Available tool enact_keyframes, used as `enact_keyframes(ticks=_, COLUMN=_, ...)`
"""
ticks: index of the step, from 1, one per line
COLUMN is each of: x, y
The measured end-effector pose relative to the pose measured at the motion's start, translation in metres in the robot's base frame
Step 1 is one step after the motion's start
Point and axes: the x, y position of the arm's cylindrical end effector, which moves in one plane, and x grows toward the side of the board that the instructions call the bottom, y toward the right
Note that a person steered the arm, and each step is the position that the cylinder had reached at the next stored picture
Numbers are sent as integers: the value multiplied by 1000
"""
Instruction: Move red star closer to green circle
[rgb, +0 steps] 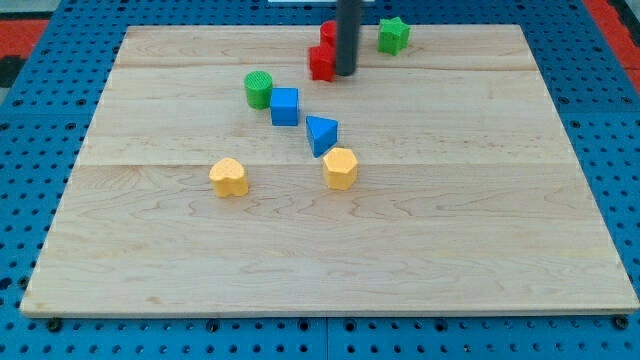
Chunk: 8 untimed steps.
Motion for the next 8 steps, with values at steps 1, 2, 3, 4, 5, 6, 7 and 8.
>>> enact_keyframes(ticks=1, x=1, y=-51)
enact_keyframes(ticks=2, x=-19, y=-4)
enact_keyframes(ticks=3, x=-44, y=-35)
enact_keyframes(ticks=4, x=-45, y=-95)
enact_keyframes(ticks=5, x=-49, y=-138)
enact_keyframes(ticks=6, x=-21, y=-145)
enact_keyframes(ticks=7, x=37, y=-145)
enact_keyframes(ticks=8, x=41, y=-151)
